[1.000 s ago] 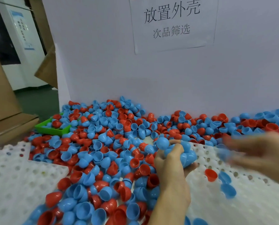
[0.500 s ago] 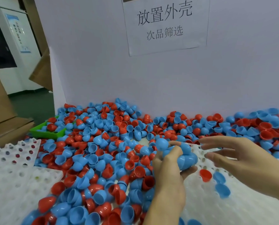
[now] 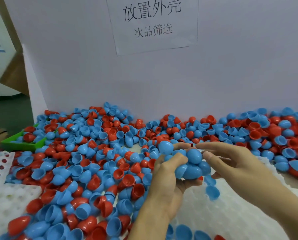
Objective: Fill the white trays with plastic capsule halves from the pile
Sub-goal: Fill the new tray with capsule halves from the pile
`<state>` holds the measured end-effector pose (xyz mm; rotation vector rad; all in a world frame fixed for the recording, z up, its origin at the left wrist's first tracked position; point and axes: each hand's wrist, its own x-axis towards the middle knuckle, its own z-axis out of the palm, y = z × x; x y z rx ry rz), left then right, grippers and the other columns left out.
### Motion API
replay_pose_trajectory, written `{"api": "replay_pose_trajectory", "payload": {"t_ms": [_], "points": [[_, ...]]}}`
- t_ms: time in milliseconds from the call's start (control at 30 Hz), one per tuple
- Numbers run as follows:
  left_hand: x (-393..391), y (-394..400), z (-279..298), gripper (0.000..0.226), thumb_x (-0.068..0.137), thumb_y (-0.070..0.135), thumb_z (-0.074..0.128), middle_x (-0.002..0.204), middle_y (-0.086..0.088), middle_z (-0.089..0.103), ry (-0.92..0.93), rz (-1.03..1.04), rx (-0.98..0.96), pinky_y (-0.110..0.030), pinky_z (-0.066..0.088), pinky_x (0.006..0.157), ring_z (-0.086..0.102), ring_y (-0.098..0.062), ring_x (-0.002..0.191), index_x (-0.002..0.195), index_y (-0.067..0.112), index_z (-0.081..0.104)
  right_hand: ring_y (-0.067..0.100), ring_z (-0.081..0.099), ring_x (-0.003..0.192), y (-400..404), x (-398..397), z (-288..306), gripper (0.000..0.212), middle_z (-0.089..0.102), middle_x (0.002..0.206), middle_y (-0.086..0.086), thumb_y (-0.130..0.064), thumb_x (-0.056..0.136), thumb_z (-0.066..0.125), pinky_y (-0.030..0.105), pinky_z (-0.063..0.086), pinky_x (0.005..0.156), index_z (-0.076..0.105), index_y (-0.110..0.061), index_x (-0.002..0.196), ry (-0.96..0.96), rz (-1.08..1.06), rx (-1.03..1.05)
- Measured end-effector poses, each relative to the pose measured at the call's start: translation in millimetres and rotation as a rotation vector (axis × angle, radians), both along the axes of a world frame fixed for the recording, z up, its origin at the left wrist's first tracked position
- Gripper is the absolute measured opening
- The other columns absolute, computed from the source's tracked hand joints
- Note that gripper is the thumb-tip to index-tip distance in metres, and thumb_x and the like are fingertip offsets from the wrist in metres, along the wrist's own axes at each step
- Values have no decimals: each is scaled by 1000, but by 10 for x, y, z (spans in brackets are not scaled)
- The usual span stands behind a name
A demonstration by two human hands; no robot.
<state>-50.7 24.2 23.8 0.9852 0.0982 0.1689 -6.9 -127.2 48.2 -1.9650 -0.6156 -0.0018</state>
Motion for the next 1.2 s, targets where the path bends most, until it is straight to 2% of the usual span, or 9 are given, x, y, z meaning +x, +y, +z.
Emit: {"api": "replay_pose_trajectory", "payload": {"t_ms": [233, 467, 567, 667, 733, 800, 900, 1000, 1200], "points": [[4, -61, 2, 16, 85, 7, 62, 90, -14, 71, -37, -16, 86, -30, 54, 49, 69, -24, 74, 85, 18, 74, 1, 70, 90, -116, 1, -93, 27, 75, 98, -15, -21, 93, 66, 17, 57, 69, 71, -42, 108, 136, -1, 70], [24, -75, -46, 27, 94, 0, 53, 95, -15, 74, -42, 1, 130, -34, 58, 54, 72, -28, 78, 88, 17, 73, 8, 70, 98, -105, 13, -125, 32, 74, 105, -11, -11, 87, 73, 34, 57, 91, 74, -35, 108, 176, -35, 64], [40, -77, -64, 33, 93, 1, 55, 91, -12, 75, -33, 2, 138, -34, 58, 54, 73, -26, 76, 80, 23, 75, 6, 69, 93, -115, 24, -121, 35, 73, 98, -14, -12, 85, 76, 32, 58, 87, 75, -42, 101, 140, -46, 65], [57, -78, -71, 16, 80, 10, 66, 91, -13, 75, -21, 7, 136, -33, 57, 54, 73, -25, 75, 79, 22, 75, 7, 69, 88, -135, 27, -110, 47, 71, 91, -11, -11, 82, 78, 30, 60, 82, 70, -55, 98, 144, -9, 80], [63, -63, -91, 13, 75, 15, 65, 92, -14, 74, -13, 10, 127, -34, 57, 54, 73, -25, 76, 81, 21, 75, 12, 69, 87, -147, 21, -109, 49, 69, 86, -7, -11, 83, 77, 33, 59, 85, 69, -55, 102, 180, 34, 89], [71, -52, -109, 10, 83, 11, 67, 96, -17, 73, 3, 26, 112, -35, 57, 55, 72, -26, 76, 87, 18, 74, 13, 69, 86, -152, 20, -112, 46, 67, 82, -6, -11, 84, 77, 34, 58, 87, 70, -53, 101, 199, 57, 85], [73, -53, -111, 14, 78, 15, 68, 96, -18, 73, 15, 43, 95, -36, 57, 55, 72, -26, 76, 91, 15, 72, 17, 68, 85, -159, 32, -124, 40, 67, 81, -6, -11, 83, 77, 33, 59, 85, 72, -47, 99, 199, 49, 105], [70, -57, -104, 12, 92, 6, 61, 94, -16, 74, 15, 62, 97, -35, 57, 55, 72, -24, 74, 94, 14, 70, 18, 69, 84, -170, 39, -142, 35, 68, 79, -5, -12, 83, 78, 31, 58, 84, 73, -42, 100, 226, 49, 111], [55, -54, -69, 33, 94, 1, 55, 89, -18, 74, 1, 69, 66, -33, 57, 52, 74, -26, 72, 79, 23, 75, 2, 70, 88, -166, 48, -149, 15, 74, 89, -15, -27, 86, 75, 24, 56, 81, 74, -36, 98, 202, 25, -17]]}}
